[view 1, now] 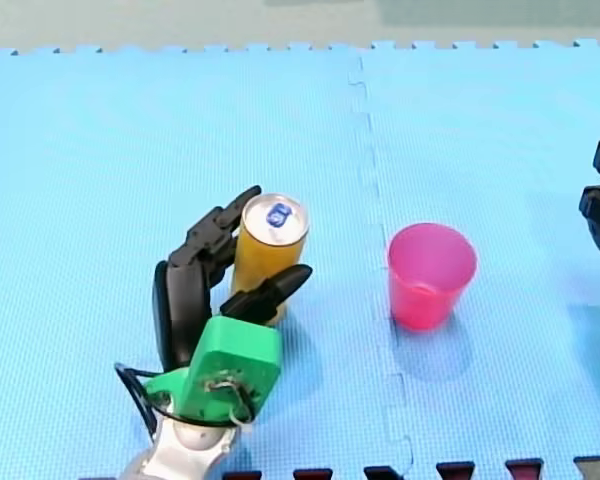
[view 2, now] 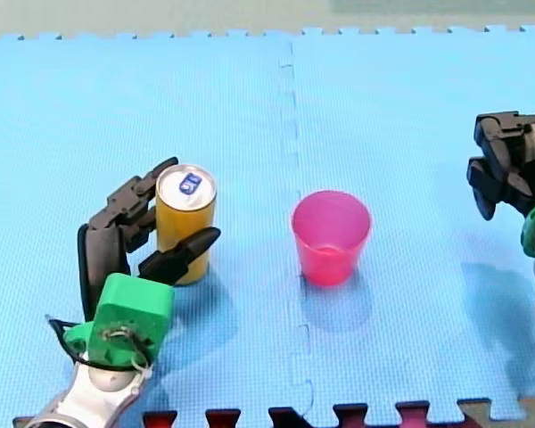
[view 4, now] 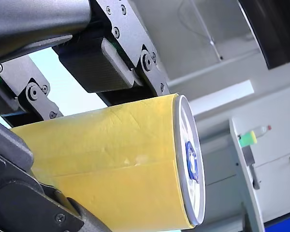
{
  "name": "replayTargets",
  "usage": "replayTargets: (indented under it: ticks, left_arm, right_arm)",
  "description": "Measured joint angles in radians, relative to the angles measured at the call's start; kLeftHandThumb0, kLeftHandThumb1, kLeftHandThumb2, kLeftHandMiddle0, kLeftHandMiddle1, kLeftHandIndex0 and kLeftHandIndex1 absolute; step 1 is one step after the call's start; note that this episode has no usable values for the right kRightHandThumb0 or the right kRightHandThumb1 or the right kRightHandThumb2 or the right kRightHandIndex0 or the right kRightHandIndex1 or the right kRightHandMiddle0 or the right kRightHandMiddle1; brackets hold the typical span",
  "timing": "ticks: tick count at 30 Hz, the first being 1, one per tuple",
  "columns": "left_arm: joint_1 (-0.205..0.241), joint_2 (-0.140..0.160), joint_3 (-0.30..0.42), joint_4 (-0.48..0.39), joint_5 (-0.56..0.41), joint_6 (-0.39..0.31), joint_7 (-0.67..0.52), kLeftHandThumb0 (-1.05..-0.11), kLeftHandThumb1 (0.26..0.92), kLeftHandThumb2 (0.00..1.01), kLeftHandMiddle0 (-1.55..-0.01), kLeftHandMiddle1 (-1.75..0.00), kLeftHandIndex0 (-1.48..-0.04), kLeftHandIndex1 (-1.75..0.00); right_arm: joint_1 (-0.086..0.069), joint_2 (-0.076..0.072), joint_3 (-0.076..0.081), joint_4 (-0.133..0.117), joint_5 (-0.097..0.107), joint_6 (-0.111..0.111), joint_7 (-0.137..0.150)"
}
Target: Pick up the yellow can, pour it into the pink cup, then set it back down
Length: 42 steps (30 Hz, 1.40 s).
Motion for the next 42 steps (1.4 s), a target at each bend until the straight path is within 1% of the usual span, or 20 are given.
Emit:
replayTargets:
  ticks: [8,14,16,18,24,31,36,37,38,40,41,42]
  left_arm:
    - [-0.009,0.003,-0.024,0.022,0.017,-0.011,0.043,-0.348,0.821,0.00,-1.22,0.00,-1.19,0.00]
    - [-0.009,-0.006,-0.021,0.041,-0.004,-0.031,0.035,-0.350,0.824,0.00,-1.23,0.00,-1.19,0.00]
    - [-0.009,-0.010,-0.015,0.048,-0.024,-0.040,0.018,-0.351,0.824,0.00,-1.23,-0.01,-1.19,0.00]
    - [-0.009,-0.014,-0.009,0.054,-0.041,-0.048,0.000,-0.352,0.824,0.00,-1.24,-0.01,-1.19,0.00]
    - [-0.011,-0.021,0.011,0.062,-0.085,-0.058,-0.048,-0.353,0.823,0.00,-1.24,0.00,-1.18,0.00]
    - [-0.005,-0.039,0.061,0.065,-0.172,-0.074,-0.151,-0.354,0.819,0.00,-1.24,0.00,-1.18,0.00]
    - [0.001,-0.055,0.122,0.062,-0.270,-0.080,-0.269,-0.353,0.817,0.00,-1.23,0.00,-1.18,0.00]
    - [0.001,-0.054,0.127,0.061,-0.273,-0.080,-0.276,-0.353,0.816,0.00,-1.21,0.00,-1.13,0.00]
    - [0.002,-0.051,0.129,0.060,-0.270,-0.080,-0.277,-0.352,0.815,0.00,-1.19,0.00,-1.05,0.00]
    - [0.002,-0.042,0.121,0.057,-0.251,-0.077,-0.275,-0.389,0.812,0.00,-1.03,0.00,-0.90,0.00]
    - [0.002,-0.036,0.114,0.055,-0.234,-0.074,-0.275,-0.480,0.795,0.00,-0.91,0.00,-0.79,0.00]
    - [0.002,-0.026,0.105,0.054,-0.216,-0.070,-0.271,-0.552,0.783,0.00,-0.83,0.00,-0.73,0.00]
  right_arm:
    - [0.000,-0.004,-0.001,0.000,0.001,0.002,0.001]
    - [0.000,-0.009,-0.007,0.002,0.008,0.009,0.010]
    - [0.000,-0.010,-0.009,0.002,0.013,0.013,0.013]
    - [-0.001,-0.010,-0.012,0.002,0.017,0.023,0.017]
    - [-0.007,-0.012,-0.016,0.003,0.020,0.041,0.019]
    - [-0.012,-0.014,-0.016,0.003,0.019,0.044,0.020]
    - [-0.013,-0.016,-0.014,0.002,0.017,0.043,0.020]
    - [-0.013,-0.017,-0.013,0.003,0.017,0.043,0.020]
    - [-0.014,-0.017,-0.013,0.002,0.016,0.043,0.020]
    - [-0.014,-0.017,-0.012,0.002,0.015,0.043,0.020]
    - [-0.014,-0.017,-0.012,0.002,0.015,0.043,0.019]
    - [-0.014,-0.017,-0.012,0.002,0.015,0.042,0.018]
